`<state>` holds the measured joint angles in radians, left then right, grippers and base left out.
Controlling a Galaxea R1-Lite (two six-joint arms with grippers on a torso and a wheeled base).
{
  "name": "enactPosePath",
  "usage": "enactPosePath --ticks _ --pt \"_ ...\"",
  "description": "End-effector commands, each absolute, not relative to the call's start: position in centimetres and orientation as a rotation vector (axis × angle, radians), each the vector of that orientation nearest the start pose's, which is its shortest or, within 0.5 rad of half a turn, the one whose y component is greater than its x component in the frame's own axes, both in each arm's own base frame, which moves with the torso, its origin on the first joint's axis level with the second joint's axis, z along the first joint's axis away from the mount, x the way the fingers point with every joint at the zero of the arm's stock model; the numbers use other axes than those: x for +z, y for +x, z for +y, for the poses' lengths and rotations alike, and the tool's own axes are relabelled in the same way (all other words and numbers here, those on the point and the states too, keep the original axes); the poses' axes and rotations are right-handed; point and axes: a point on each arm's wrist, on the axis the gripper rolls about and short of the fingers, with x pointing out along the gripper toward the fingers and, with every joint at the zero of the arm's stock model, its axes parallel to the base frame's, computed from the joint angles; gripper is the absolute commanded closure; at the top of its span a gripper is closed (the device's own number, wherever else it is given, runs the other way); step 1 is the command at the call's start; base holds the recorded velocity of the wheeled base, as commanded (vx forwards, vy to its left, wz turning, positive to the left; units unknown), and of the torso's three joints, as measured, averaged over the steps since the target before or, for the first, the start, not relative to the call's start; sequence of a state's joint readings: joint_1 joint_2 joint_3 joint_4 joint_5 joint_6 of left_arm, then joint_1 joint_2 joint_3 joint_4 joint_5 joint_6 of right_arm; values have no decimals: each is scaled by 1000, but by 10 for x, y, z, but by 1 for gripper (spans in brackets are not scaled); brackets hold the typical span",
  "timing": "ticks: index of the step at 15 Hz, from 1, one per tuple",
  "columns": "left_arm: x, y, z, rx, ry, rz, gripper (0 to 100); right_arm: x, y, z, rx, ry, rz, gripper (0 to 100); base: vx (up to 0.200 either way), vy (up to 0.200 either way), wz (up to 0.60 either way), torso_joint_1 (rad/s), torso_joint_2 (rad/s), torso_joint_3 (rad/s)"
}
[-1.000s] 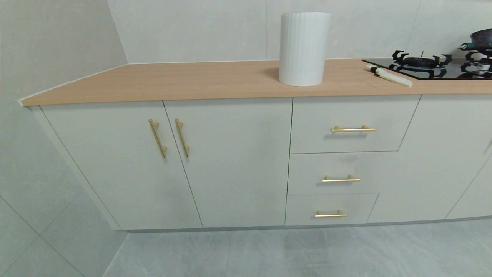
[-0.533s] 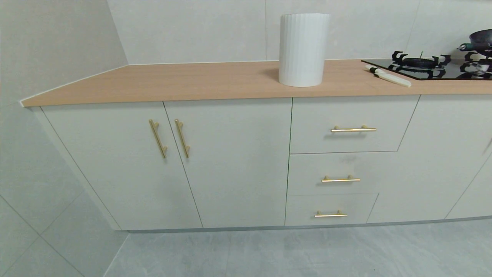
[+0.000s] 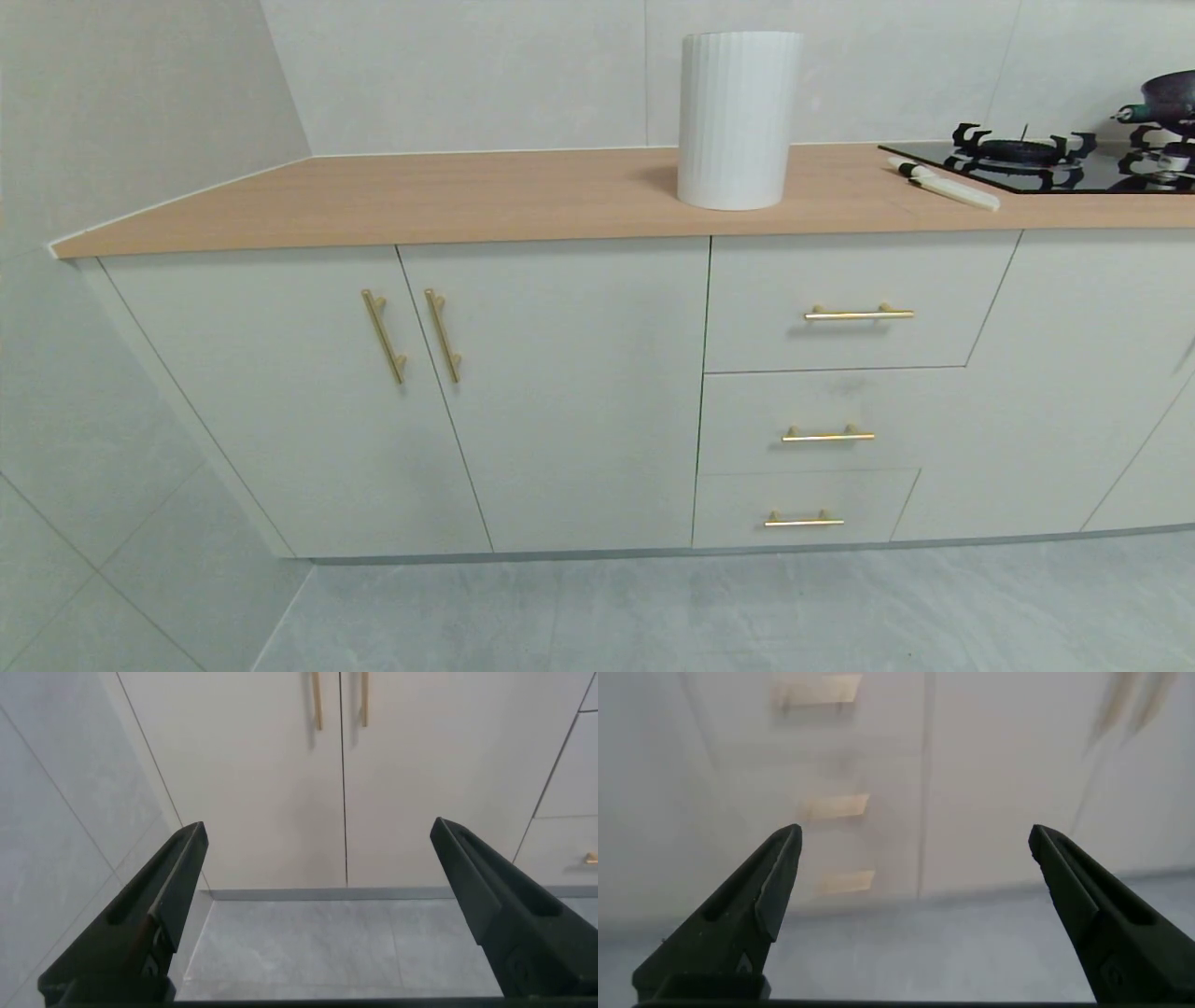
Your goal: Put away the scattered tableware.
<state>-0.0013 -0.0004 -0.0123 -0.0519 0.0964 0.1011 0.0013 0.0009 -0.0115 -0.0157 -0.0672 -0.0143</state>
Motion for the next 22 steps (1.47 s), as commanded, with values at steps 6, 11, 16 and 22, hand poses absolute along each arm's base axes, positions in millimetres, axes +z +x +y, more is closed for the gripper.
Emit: enactPosePath --ticks 6,11,16,22 --pt "84 -24 2 98 98 -60 0 76 -23 -1 -26 -6 2 0 0 0 0 0 0 0" --pt "84 -24 2 97 101 -58 0 76 -23 -1 -26 -6 0 0 0 0 0 0 0 0" --pt "84 -24 2 93 97 -57 0 76 -23 -1 -25 -6 2 0 0 0 0 0 0 0" --pt "84 -24 2 91 65 -58 0 76 -23 -1 -25 -6 2 0 167 0 0 4 1 2"
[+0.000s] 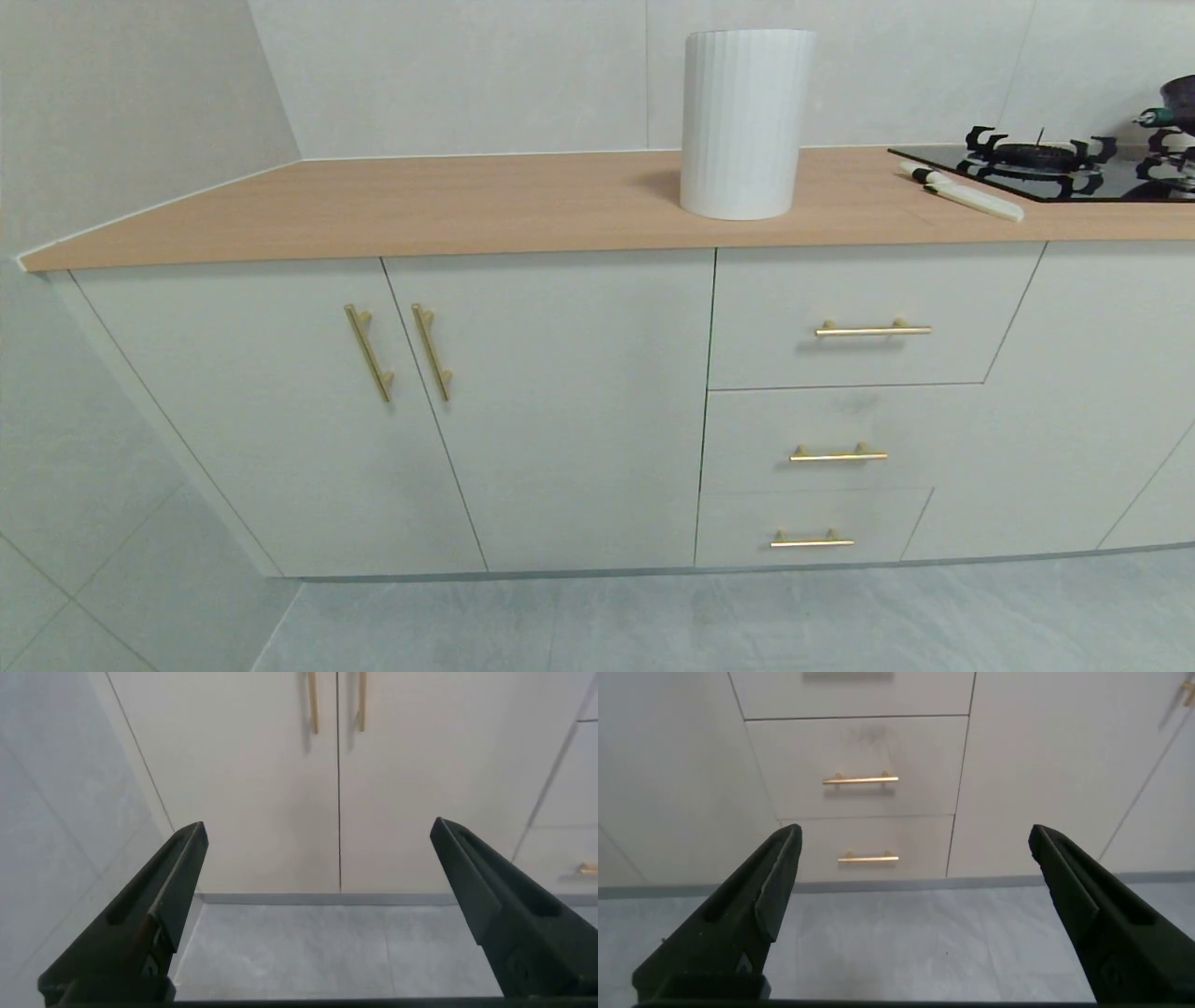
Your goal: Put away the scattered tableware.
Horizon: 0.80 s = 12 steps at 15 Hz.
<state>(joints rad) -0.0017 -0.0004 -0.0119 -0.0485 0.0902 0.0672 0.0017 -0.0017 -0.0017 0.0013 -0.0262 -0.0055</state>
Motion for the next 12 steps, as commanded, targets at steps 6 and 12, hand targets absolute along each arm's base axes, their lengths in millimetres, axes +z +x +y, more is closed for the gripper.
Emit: enactPosePath --ticks 6,12 --pt "84 -24 2 91 63 -58 0 76 -23 -1 -25 -6 2 0 200 0 0 2 2 2" --pt "84 -24 2 91 63 -58 0 76 -23 -1 -25 -6 2 0 200 0 0 2 3 2"
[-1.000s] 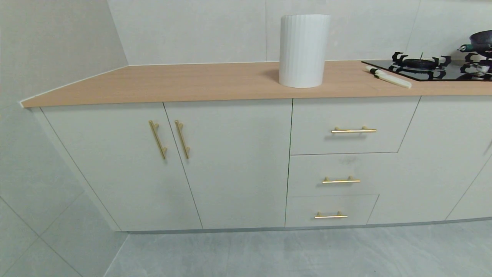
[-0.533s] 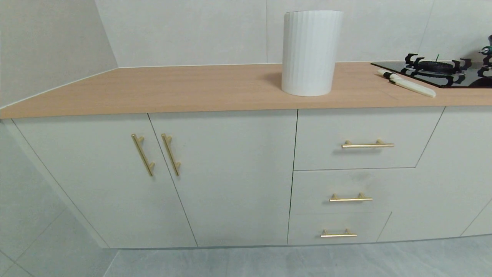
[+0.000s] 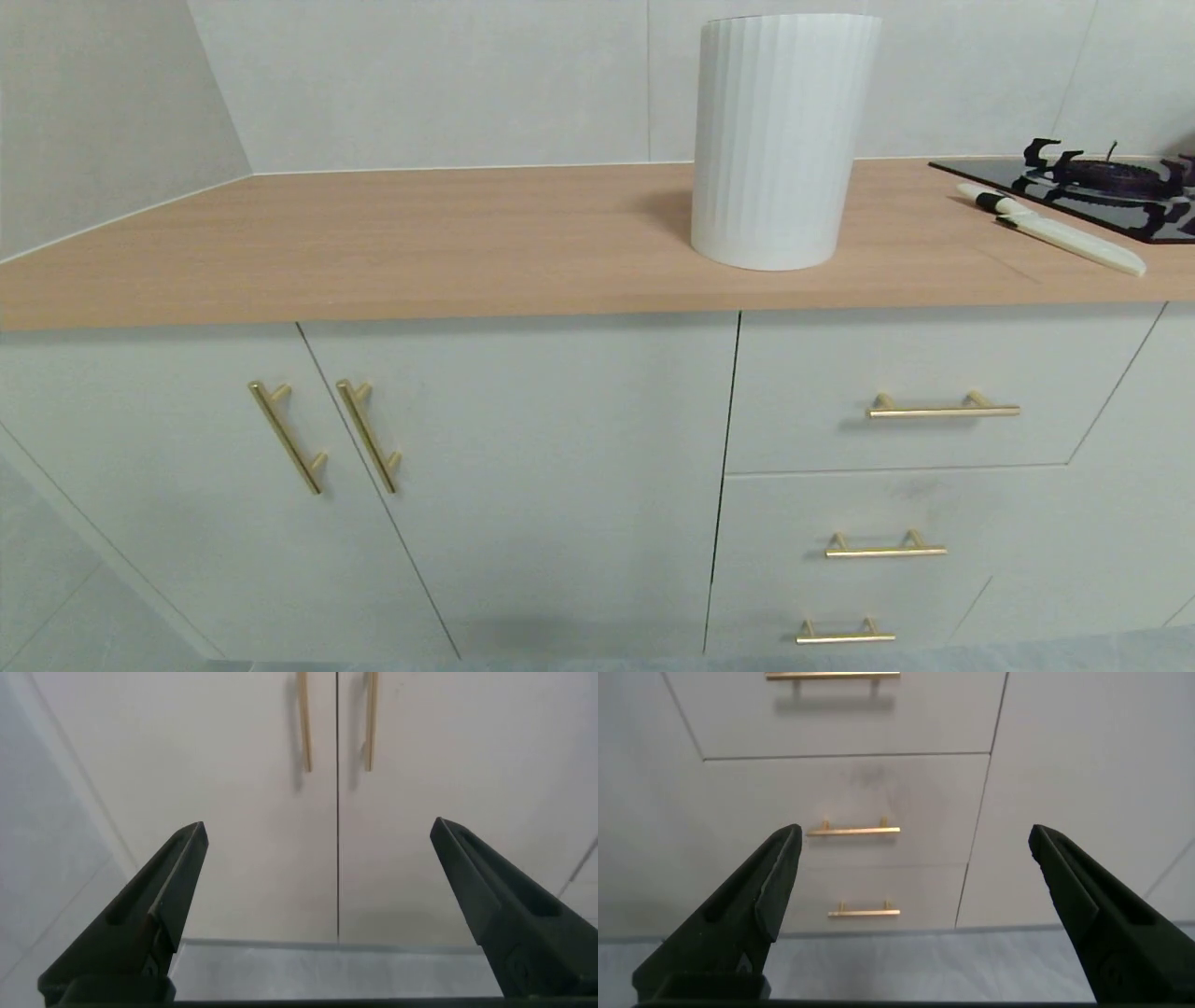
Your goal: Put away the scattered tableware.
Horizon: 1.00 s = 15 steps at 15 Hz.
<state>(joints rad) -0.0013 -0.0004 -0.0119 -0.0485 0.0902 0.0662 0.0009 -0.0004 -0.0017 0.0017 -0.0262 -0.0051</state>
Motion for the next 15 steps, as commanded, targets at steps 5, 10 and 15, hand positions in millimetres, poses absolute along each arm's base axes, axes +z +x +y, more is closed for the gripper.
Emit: enactPosePath --ticks 5,10,15 --pt "84 -24 2 91 63 -58 0 76 -23 -1 -25 -6 2 0 80 0 0 3 2 1" --pt "84 -24 2 92 63 -58 0 76 -23 -1 -25 -6 2 0 0 0 -120 0 0 1" --pt "84 -24 2 92 63 -58 0 76 -23 -1 -25 -6 2 0 0 0 -120 0 1 0"
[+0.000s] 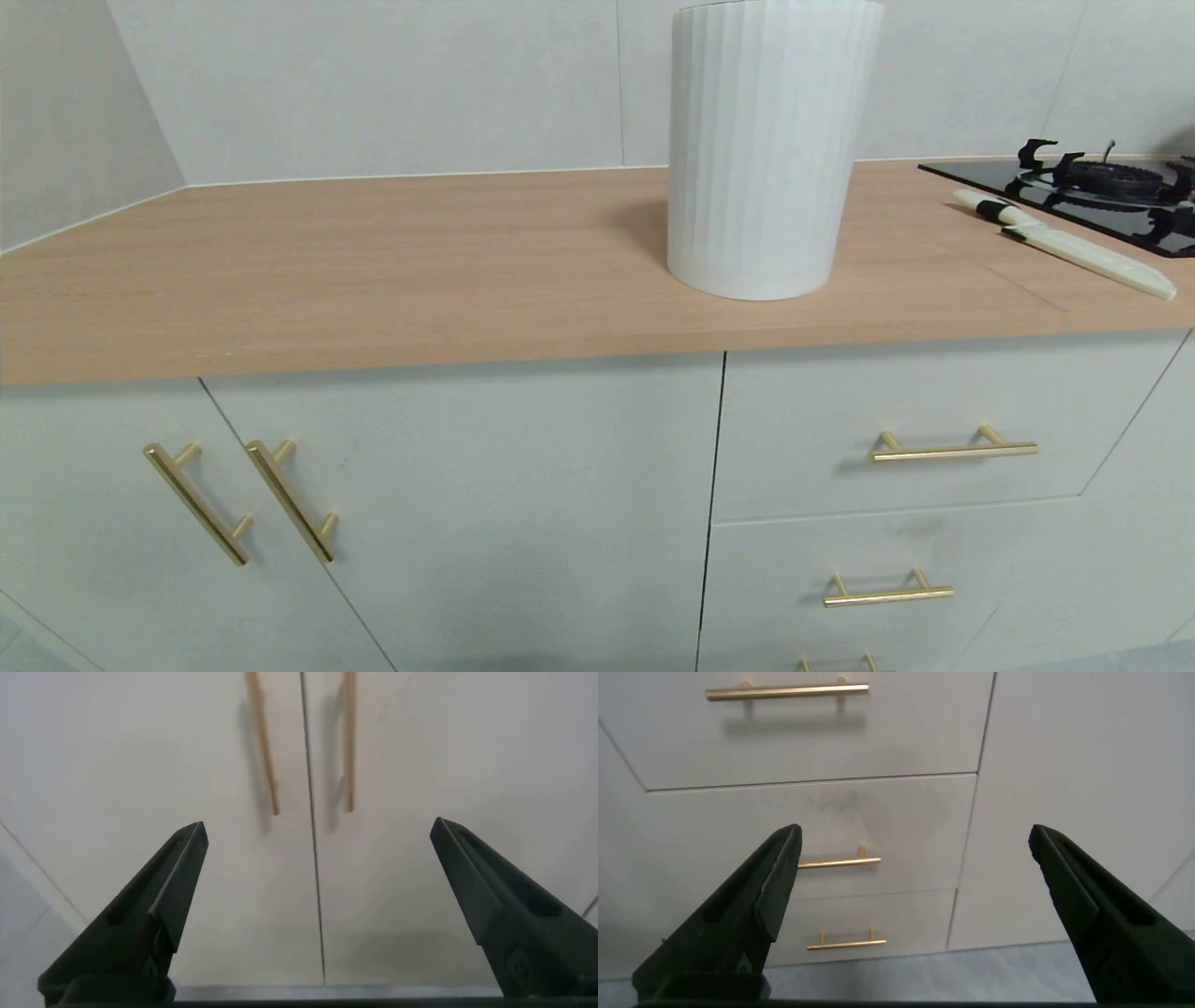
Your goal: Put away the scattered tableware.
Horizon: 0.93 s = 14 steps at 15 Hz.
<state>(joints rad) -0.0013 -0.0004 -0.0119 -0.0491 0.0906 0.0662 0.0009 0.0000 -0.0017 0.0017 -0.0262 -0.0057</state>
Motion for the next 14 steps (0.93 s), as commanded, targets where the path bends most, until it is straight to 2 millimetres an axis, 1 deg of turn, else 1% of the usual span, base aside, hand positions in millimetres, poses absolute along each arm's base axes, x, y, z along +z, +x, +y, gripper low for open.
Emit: enactPosePath --ticks 1,10,14 --pt "84 -24 2 93 63 -60 0 76 -23 -1 -25 -6 2 0 0 0 0 0 0 0" --pt "84 -24 2 93 63 -60 0 76 -23 -1 -25 -6 2 0 0 0 0 0 0 0" --pt "84 -24 2 93 63 -60 0 76 -23 -1 -25 -5 0 0 0 -200 0 5 4 4"
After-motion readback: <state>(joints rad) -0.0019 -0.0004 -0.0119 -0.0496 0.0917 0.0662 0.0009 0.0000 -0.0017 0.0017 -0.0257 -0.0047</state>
